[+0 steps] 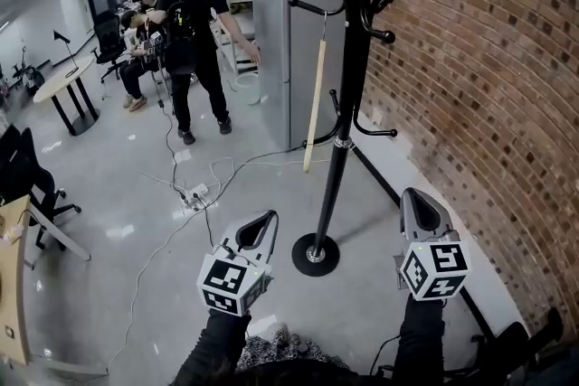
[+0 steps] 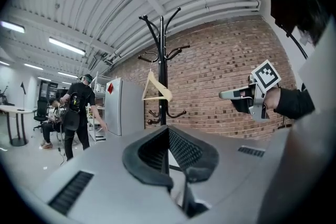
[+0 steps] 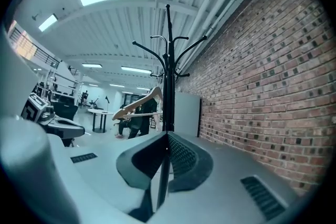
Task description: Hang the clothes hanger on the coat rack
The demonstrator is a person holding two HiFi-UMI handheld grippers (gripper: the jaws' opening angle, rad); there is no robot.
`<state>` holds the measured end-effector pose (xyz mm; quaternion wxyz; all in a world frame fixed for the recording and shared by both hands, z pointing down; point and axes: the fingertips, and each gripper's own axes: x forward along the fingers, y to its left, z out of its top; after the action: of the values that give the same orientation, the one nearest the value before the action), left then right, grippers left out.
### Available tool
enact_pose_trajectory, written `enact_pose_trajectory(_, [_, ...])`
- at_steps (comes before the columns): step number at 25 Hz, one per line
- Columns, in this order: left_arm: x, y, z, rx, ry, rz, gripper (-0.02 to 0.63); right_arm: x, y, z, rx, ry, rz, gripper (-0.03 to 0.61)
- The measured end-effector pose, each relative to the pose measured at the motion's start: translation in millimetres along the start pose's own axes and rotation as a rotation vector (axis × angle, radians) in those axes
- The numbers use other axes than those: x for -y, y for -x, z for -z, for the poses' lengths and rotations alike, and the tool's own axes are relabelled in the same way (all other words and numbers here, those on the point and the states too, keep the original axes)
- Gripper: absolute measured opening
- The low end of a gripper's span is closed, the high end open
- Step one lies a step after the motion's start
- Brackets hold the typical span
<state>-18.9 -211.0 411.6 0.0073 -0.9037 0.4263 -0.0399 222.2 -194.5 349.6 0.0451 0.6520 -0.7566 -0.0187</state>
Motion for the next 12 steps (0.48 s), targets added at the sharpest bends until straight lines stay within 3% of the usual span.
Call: enact_pose_trajectory(12, [59.4, 30.0, 3.6, -0.003, 0.01, -0.055, 0.008, 6.3, 51.3, 47.5, -0.049, -0.012, -0.049, 0.012])
